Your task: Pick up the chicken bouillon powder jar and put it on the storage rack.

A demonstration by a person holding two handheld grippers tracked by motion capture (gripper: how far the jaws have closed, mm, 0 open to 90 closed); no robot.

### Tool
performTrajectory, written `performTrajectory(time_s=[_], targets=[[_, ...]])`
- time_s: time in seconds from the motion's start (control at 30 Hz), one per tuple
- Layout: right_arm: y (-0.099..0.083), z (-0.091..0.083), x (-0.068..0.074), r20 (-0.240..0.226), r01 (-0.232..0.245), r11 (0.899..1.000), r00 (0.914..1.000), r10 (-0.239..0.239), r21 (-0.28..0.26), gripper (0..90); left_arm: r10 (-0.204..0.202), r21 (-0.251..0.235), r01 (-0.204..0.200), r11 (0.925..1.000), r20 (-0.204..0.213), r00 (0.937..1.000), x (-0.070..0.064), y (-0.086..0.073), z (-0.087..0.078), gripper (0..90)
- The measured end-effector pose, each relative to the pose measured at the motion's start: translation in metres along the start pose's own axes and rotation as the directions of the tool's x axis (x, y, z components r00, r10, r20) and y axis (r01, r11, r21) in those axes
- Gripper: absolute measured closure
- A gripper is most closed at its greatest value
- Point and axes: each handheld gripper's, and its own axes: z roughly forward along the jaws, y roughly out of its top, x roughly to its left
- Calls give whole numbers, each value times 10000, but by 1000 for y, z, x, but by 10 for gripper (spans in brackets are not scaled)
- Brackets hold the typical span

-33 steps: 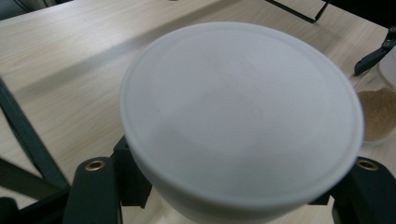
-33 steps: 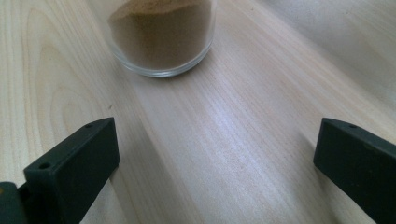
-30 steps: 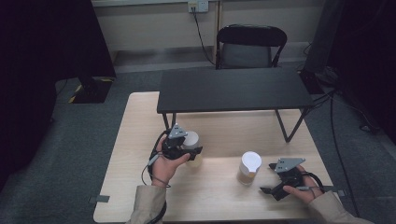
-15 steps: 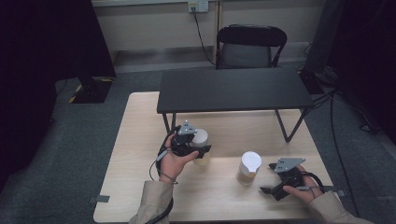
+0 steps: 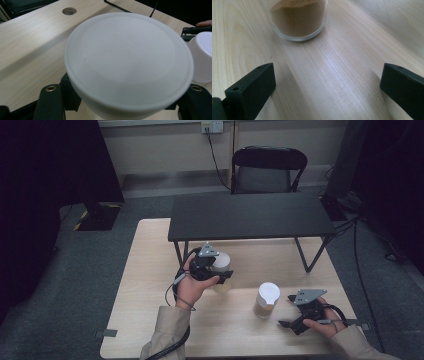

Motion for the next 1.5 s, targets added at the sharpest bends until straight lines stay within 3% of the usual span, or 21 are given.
performTrajectory(time_s=[0.83,1.5], targets=[[0,0,0,4,9,10000,10000,-9,-4,0,442,-42,-440,9990,723,9964,-11,46,8,347],[0,0,0,4,5,10000,10000,-5,-9,0,757,-19,-758,9971,881,9932,-19,85,5,348]])
